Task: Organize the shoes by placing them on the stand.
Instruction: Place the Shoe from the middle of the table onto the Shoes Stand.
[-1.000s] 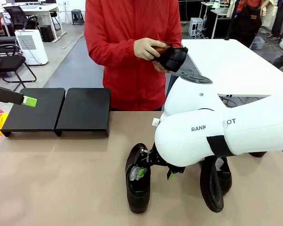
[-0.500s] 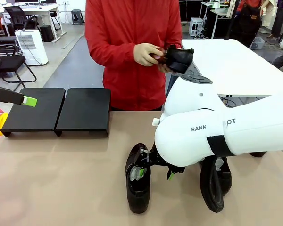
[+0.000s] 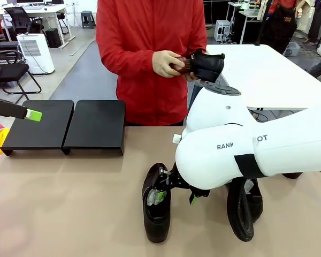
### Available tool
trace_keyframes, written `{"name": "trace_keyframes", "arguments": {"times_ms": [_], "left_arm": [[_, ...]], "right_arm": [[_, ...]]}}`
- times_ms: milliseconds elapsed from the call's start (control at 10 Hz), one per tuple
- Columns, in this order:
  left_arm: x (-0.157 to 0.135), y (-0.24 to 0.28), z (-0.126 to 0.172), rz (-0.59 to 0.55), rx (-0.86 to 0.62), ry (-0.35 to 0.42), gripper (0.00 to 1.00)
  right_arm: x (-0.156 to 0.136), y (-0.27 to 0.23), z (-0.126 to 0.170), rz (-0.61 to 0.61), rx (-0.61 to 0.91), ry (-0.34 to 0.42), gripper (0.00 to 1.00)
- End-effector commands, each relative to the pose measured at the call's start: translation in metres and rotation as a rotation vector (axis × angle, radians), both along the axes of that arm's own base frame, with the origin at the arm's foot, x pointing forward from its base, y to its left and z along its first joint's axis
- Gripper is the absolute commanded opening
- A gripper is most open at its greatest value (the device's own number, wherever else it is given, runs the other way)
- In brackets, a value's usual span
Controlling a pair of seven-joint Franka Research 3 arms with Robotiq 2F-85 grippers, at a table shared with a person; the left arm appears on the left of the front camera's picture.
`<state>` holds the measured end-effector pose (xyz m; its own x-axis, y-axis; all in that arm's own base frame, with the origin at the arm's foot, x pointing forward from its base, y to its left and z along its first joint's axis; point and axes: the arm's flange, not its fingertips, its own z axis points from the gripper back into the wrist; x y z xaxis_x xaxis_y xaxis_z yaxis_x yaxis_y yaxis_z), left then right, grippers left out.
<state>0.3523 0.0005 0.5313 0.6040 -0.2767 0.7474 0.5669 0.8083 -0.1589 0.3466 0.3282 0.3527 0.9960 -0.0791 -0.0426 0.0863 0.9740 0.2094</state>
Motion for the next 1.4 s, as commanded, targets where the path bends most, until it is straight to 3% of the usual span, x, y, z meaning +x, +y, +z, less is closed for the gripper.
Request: {"name": "trace_keyframes", "arguments": {"times_ms": [0,200,500,700,900,1000,1100,1200,1300], "left_arm": [[0.000,0.001,0.000,-0.016,-0.007,-0.006,1.00],[0.000,0.001,0.000,-0.016,-0.007,-0.006,1.00],[0.000,0.001,0.000,-0.016,-0.007,-0.006,1.00],[0.000,0.001,0.000,-0.016,-0.007,-0.006,1.00],[0.000,0.001,0.000,-0.016,-0.007,-0.006,1.00],[0.000,0.001,0.000,-0.016,-0.007,-0.006,1.00],[0.000,0.001,0.000,-0.016,-0.007,-0.006,1.00],[0.000,0.001,0.000,-0.016,-0.007,-0.006,1.00],[0.000,0.001,0.000,-0.016,-0.007,-0.006,1.00]], "right_arm": [[0.000,0.000,0.000,0.000,0.000,0.000,1.00],[-0.013,-0.020,0.038,0.125,0.049,-0.074,1.00],[-0.012,-0.072,0.097,0.147,0.140,-0.182,1.00],[-0.003,-0.122,0.122,0.285,0.013,-0.235,1.00],[0.017,-0.174,0.125,0.334,-0.147,-0.212,1.00],[0.023,-0.194,0.118,0.398,-0.243,-0.153,1.00],[0.031,-0.207,0.109,0.368,-0.283,-0.138,1.00],[0.013,-0.183,0.123,0.321,-0.147,-0.172,1.00],[0.013,-0.183,0.123,0.321,-0.147,-0.172,1.00]]}}
